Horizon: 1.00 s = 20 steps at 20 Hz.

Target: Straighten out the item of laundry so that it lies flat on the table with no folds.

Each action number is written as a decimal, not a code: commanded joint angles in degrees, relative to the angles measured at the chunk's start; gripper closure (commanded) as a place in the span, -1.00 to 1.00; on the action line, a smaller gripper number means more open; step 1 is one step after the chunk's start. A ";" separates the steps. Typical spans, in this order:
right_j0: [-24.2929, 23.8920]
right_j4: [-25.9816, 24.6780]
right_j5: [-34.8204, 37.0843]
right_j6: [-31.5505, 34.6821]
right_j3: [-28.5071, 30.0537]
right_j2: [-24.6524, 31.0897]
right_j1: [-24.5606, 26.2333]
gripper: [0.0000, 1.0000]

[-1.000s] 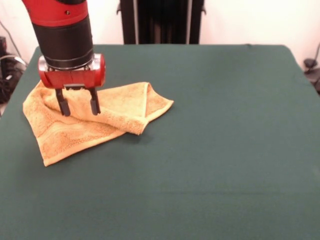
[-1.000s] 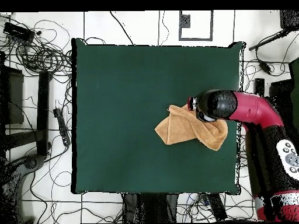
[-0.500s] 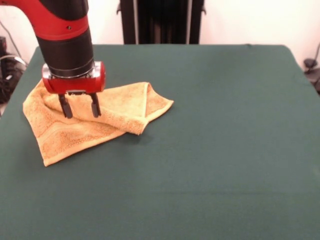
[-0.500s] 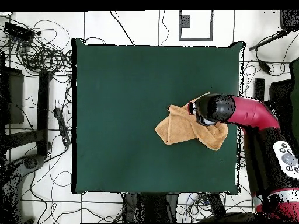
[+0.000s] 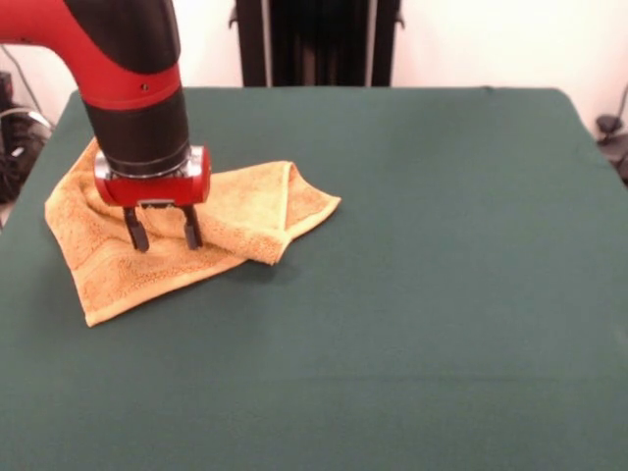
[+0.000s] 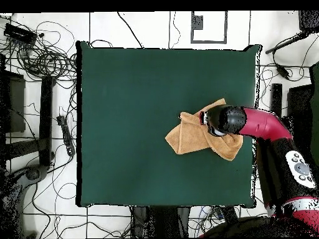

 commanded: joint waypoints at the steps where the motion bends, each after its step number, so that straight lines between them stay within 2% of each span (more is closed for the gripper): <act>1: 3.96 -1.85 -4.53 5.66 0.95 -1.44 3.00 -1.00; 20: 5.71 -0.72 -4.23 4.48 0.82 -3.47 2.81 -1.00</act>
